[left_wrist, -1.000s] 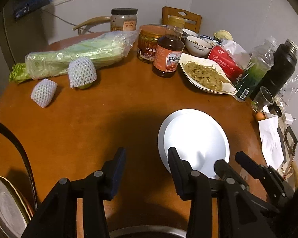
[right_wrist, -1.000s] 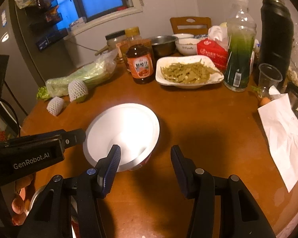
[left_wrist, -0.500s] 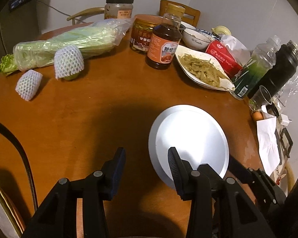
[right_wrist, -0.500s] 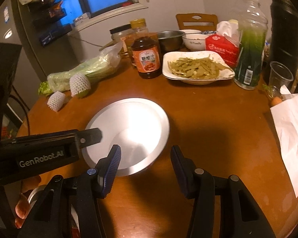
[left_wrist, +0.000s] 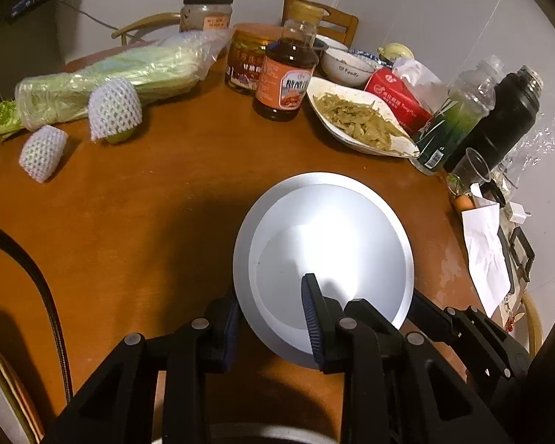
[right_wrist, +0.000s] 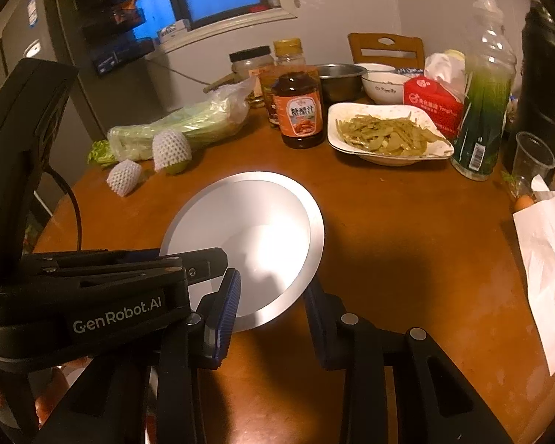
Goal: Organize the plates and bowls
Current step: 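Lift the second white plate with the left gripper over the pan, then lower the second plate onto the first plate in the pan, release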
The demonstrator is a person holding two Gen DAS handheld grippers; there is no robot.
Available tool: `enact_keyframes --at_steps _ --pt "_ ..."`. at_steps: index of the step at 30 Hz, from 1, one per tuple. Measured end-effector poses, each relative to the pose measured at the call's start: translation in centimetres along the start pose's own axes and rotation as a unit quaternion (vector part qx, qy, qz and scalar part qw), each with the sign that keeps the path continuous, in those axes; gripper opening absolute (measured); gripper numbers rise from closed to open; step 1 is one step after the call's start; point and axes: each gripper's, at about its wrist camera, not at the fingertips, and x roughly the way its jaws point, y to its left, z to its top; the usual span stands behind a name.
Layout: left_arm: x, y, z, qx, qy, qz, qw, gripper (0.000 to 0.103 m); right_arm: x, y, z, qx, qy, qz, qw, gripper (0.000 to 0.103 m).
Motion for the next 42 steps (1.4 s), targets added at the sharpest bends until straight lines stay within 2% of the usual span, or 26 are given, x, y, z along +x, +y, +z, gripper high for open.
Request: enact_keyframes --at_steps 21,33,42 --pt "-10.1 1.6 -3.1 -0.008 -0.075 -0.013 0.9971 0.031 -7.4 5.6 -0.1 -0.047 -0.062 0.024 0.997 0.035" --pt "-13.5 2.1 -6.4 -0.006 -0.101 -0.010 0.9949 0.031 -10.4 8.1 -2.2 -0.066 -0.077 0.029 0.994 0.036" --pt "-14.4 1.9 -8.6 -0.004 -0.104 -0.009 0.9945 0.031 -11.9 9.0 -4.1 -0.073 -0.079 0.028 0.994 0.036"
